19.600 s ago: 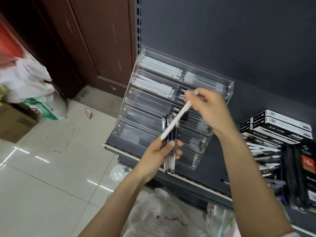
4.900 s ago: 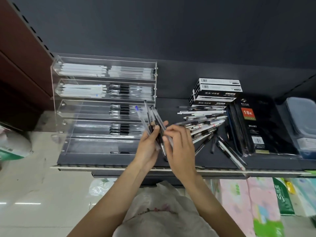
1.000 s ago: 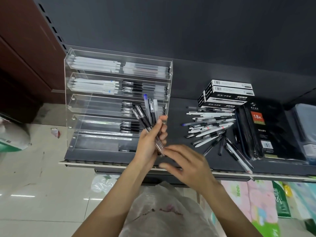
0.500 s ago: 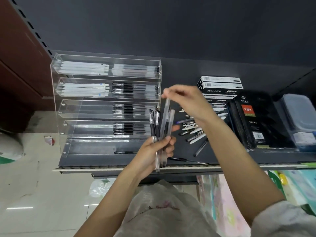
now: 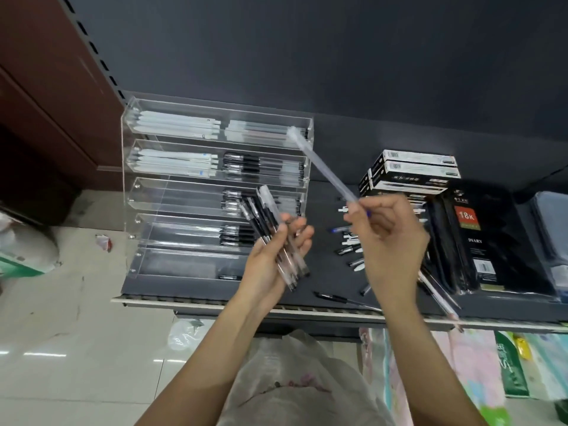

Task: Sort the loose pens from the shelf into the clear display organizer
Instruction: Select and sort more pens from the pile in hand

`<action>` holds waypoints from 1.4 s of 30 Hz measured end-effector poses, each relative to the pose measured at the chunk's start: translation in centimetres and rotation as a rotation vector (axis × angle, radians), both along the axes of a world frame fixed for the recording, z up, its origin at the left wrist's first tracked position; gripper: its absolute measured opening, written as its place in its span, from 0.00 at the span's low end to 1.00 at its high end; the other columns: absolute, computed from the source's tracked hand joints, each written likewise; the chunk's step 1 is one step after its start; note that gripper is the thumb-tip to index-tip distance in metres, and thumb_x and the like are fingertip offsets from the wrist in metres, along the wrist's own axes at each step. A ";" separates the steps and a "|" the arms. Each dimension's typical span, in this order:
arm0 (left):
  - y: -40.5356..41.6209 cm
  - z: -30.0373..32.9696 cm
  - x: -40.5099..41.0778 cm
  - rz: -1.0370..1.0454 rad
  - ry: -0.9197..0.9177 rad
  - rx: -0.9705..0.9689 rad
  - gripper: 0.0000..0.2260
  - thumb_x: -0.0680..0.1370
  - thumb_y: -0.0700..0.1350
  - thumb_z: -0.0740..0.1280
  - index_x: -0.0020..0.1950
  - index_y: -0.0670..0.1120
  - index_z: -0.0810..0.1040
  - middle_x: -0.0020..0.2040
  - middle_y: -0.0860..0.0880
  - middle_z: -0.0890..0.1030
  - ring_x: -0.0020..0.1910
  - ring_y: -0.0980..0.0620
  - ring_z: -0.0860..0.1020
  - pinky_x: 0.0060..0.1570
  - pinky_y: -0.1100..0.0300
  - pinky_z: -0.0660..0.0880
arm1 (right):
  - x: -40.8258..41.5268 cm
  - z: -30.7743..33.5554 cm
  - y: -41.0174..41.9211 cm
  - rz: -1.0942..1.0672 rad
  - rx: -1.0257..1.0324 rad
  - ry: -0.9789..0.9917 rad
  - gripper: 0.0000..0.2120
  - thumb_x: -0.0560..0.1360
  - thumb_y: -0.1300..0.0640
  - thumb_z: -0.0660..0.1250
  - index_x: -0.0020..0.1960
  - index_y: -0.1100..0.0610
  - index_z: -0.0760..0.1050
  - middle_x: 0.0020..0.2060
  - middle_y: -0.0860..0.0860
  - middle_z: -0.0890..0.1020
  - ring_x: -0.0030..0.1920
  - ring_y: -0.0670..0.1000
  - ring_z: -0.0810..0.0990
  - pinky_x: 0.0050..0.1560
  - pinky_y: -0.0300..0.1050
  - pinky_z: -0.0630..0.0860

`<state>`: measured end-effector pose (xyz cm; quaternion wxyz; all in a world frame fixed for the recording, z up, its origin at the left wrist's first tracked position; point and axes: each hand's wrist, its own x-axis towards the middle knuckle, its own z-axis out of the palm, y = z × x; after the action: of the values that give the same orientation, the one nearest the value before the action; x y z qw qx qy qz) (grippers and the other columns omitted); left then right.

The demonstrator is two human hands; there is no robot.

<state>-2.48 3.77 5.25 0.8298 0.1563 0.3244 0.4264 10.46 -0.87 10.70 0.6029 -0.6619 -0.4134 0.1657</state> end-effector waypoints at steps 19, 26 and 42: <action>4.6 -1.2 -14.9 0.205 -0.028 0.142 0.18 0.78 0.43 0.59 0.68 0.45 0.70 0.45 0.51 0.81 0.47 0.54 0.80 0.53 0.61 0.77 | -21.0 -5.7 2.3 0.266 -0.243 0.218 0.08 0.76 0.55 0.66 0.54 0.50 0.73 0.45 0.43 0.81 0.40 0.50 0.83 0.32 0.45 0.79; 4.6 -1.3 -17.5 0.142 0.079 0.151 0.12 0.77 0.44 0.60 0.60 0.47 0.74 0.50 0.52 0.82 0.52 0.53 0.80 0.49 0.59 0.78 | -23.1 -5.5 3.1 0.199 -0.245 0.412 0.05 0.75 0.59 0.67 0.50 0.54 0.74 0.42 0.48 0.82 0.36 0.47 0.80 0.34 0.39 0.75; 5.3 0.9 -13.8 -0.024 0.485 0.217 0.11 0.75 0.46 0.68 0.56 0.45 0.82 0.52 0.48 0.84 0.53 0.52 0.81 0.45 0.63 0.75 | -13.1 -3.6 5.2 0.284 -0.305 -0.097 0.04 0.74 0.52 0.68 0.45 0.52 0.79 0.37 0.42 0.82 0.39 0.42 0.81 0.42 0.38 0.77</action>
<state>-16.25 9.09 6.12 0.7112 0.3458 0.4642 0.3989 -2.66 4.29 7.12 0.4458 -0.6876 -0.5013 0.2776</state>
